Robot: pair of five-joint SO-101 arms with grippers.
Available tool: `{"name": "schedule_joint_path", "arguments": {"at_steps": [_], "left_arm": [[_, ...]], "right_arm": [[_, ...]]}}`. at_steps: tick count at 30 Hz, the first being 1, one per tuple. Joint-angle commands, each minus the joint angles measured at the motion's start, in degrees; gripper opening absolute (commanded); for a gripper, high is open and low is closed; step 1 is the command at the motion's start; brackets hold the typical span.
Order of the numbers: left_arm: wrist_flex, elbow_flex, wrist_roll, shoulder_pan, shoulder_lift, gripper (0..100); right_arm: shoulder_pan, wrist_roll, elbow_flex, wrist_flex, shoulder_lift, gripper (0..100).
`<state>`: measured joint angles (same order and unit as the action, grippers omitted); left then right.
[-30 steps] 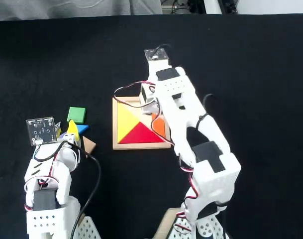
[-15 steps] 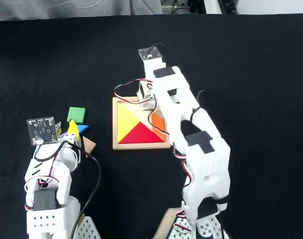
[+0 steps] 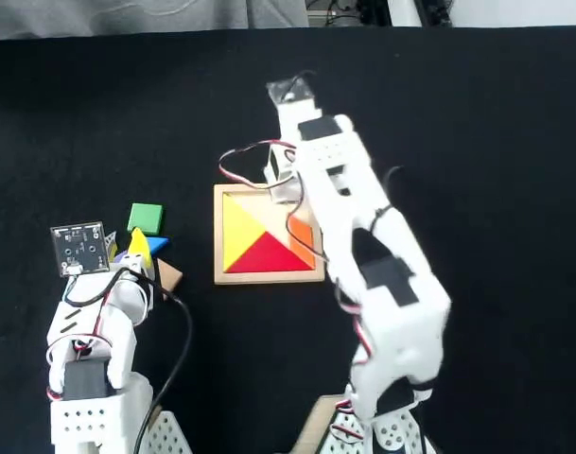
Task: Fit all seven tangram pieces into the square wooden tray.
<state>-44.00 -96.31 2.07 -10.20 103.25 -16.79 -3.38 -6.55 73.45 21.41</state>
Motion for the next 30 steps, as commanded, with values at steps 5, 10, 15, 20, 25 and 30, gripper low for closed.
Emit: {"name": "schedule_joint_path", "arguments": {"at_steps": [5, 10, 15, 20, 25, 30], "left_arm": [[-5.54, 4.09, -1.67, -7.16, 0.0, 19], [-15.38, 10.51, -10.55, -8.13, -0.26, 20], [-20.57, 10.68, -15.65, -8.22, -0.26, 20], [-24.0, 15.16, -16.7, -7.96, -0.26, 20], [-24.18, 21.23, -22.68, -6.64, -2.37, 20], [-22.77, 27.38, -25.41, -6.02, -15.82, 20]], "right_arm": [[3.52, 0.26, 27.21, -18.55, -21.85, 1.1], [6.95, 0.44, 43.91, -37.89, -32.31, 1.1], [8.18, 0.44, 52.53, -47.47, -37.23, 1.5], [8.26, 0.44, 52.97, -47.65, -37.23, 1.5], [8.26, 0.44, 53.05, -47.65, -37.23, 1.5], [8.26, 0.44, 53.14, -47.65, -37.23, 1.5]]}}
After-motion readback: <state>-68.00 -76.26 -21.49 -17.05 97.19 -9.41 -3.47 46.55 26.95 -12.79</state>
